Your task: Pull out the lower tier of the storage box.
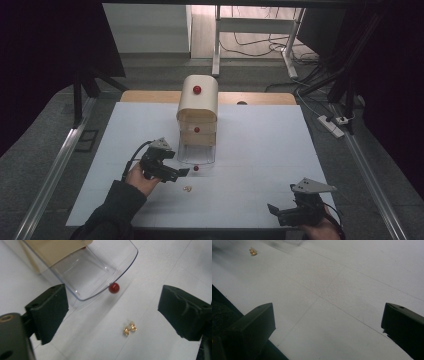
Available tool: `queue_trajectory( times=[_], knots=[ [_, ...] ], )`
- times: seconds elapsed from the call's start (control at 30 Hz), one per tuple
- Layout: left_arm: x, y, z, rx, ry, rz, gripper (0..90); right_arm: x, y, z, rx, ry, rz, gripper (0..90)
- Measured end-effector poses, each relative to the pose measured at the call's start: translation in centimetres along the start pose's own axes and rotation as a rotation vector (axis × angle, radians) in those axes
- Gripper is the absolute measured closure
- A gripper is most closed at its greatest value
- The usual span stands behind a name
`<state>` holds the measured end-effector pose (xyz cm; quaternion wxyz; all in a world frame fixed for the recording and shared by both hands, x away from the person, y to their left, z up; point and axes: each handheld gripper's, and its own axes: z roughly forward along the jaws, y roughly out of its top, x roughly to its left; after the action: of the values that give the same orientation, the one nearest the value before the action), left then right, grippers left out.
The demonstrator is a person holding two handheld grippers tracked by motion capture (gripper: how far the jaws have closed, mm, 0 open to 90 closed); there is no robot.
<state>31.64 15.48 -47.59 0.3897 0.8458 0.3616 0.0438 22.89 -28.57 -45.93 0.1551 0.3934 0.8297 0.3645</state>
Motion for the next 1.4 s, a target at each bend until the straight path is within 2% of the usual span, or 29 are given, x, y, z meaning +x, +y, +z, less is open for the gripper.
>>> queue_trajectory(
  times=[0.37, 0.5, 0.77, 0.97, 1.13, 1.4],
  knots=[
    [-0.3, -1.5, -1.4, -0.016, 0.017, -0.01, 0.0, -0.1, 0.0, 0.1, 0.005, 0.0, 0.011, 0.0],
    [-0.3, -2.2, -2.1, -0.03, 0.018, -0.012, 0.0, -0.3, 0.0, 0.0, 0.008, 0.0, 0.024, 0.0],
    [-0.3, -3.7, -3.5, -0.058, 0.012, -0.043, 0.0, -0.4, 0.0, 0.1, 0.006, 0.005, 0.033, 0.0],
    [-0.3, -4.5, -4.2, -0.089, -0.036, -0.053, 0.0, -0.4, 0.0, 0.0, 0.005, 0.007, 0.032, 0.0],
    [-0.5, -5.1, -4.8, -0.098, -0.025, -0.044, 0.0, -0.3, 0.0, 0.0, 0.006, 0.007, 0.031, 0.0],
    [-0.7, -6.4, -5.8, -0.102, -0.021, -0.072, 0.0, -0.3, -0.1, 0.0, 0.007, 0.007, 0.028, 0.0]
  ],
)
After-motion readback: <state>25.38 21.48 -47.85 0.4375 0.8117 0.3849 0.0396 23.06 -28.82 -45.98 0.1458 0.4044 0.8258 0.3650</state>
